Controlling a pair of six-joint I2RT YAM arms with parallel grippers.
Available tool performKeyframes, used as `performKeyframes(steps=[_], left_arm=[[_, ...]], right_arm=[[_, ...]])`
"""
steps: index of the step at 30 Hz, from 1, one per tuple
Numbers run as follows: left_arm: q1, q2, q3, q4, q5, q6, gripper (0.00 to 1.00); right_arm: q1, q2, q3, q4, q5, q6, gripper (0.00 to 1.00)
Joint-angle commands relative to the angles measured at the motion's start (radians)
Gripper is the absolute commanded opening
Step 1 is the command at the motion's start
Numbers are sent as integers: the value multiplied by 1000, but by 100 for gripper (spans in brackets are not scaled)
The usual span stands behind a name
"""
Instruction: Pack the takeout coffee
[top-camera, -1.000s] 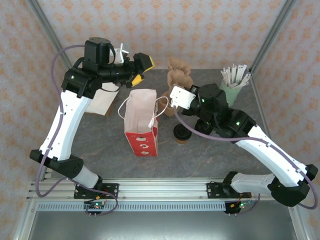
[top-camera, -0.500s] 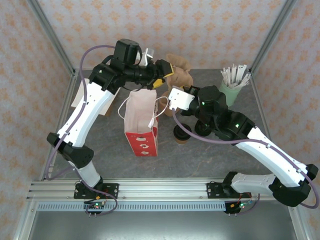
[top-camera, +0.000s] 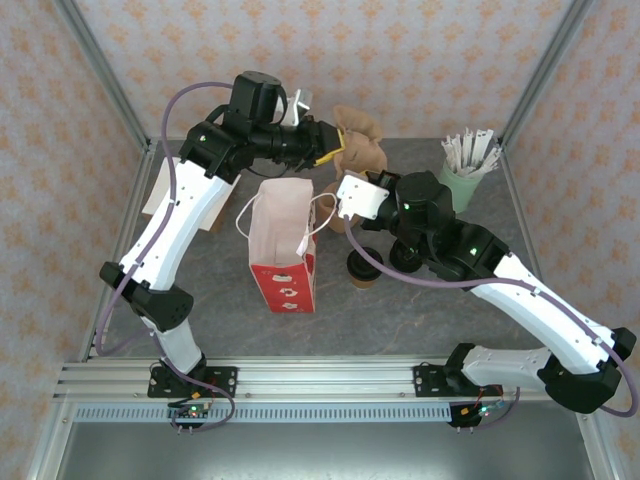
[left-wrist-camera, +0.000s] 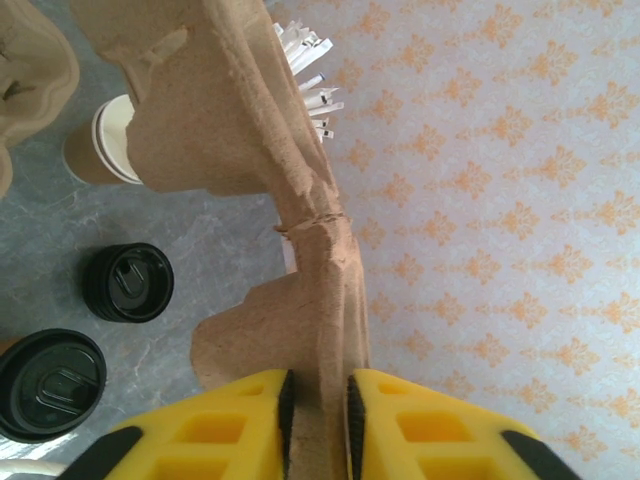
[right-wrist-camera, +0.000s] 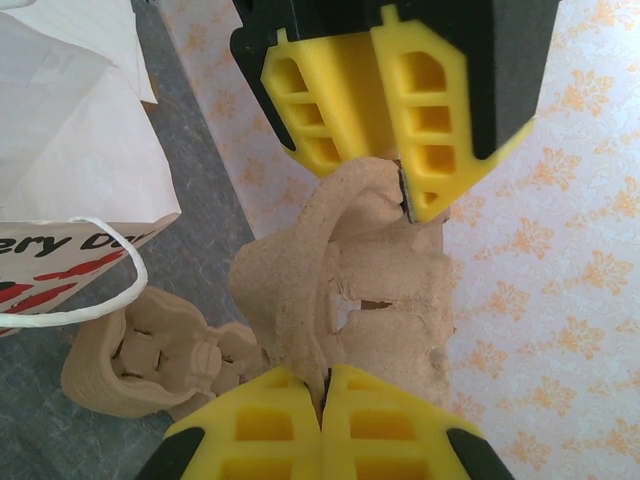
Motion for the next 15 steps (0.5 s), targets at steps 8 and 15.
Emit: performKeyframes(steps=[8, 15], left_arm=[[-20, -2, 52, -73, -77, 103, 6], [-37, -50, 39, -100, -181, 246, 0]], right_arm=[[7, 12, 30, -44, 18, 49, 3], [-11, 6, 77, -166, -85, 173, 25]])
